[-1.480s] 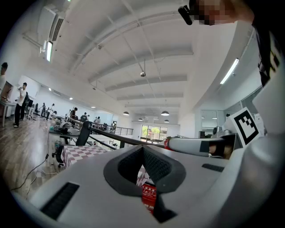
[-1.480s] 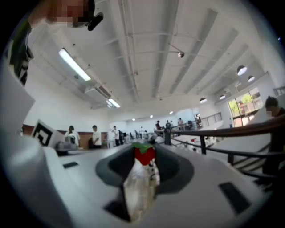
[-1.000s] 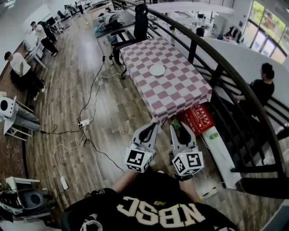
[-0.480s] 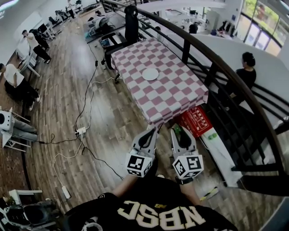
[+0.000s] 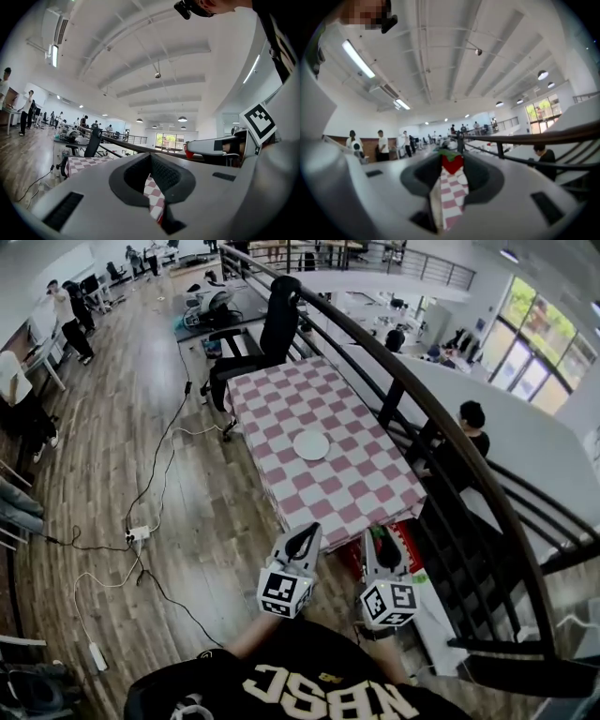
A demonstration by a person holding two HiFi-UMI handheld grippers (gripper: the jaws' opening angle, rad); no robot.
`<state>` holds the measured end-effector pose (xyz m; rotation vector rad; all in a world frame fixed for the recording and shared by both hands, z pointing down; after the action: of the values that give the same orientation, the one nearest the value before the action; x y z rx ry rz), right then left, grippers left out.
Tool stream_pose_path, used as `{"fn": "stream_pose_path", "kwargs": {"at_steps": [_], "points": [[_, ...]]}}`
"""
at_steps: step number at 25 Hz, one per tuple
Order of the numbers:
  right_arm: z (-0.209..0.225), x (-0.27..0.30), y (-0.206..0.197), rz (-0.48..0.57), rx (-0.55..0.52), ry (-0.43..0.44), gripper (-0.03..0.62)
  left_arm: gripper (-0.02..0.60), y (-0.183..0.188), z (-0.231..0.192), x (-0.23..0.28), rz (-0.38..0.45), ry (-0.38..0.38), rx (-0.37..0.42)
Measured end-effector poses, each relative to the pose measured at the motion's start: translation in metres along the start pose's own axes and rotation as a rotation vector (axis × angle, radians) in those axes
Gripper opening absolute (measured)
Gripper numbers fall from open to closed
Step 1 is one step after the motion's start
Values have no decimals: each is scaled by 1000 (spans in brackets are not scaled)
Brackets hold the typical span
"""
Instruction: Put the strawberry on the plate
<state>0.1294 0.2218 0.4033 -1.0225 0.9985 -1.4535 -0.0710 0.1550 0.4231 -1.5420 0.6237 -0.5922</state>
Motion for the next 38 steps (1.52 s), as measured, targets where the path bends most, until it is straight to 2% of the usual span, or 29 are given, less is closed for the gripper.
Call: {"fn": "stream_pose_path", "kwargs": {"at_steps": [3, 7, 11, 17, 25, 28, 33, 38], "points": [[-7, 41, 2, -31, -15, 33, 146, 15, -1, -33, 17, -13, 43, -25], [-12, 85, -6, -52, -23, 44, 146, 15, -5, -72, 38, -18, 63, -30], [-11, 126, -16, -115, -20, 100, 146, 15, -15, -106, 55, -44, 147, -59], [16, 184, -14, -138, 17, 159, 146, 15, -22, -120, 82, -96, 218, -78], [70, 252, 8, -126, 59, 254, 146, 15, -7, -109, 153, -91, 253, -45], [84, 270, 15, -114, 33, 299, 146, 15, -7, -106, 179, -85, 275, -35], [100, 294, 3, -148, 38, 343, 146, 15, -11, -107, 205, -94, 315, -1], [109, 310, -13, -193, 26, 344, 146, 15, -25, -122, 221, -128, 329, -12]]}}
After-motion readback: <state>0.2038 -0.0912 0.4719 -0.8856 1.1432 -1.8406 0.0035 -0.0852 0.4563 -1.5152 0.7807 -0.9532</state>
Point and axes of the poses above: the fingertips, and each gripper's own axes: x forward along the fingers, z to its right, y out of its top, the point moved 10 cm from there along -x, backward along the fingers, and after that the axes turned 4 degrees about x, right-handed, at the moved point
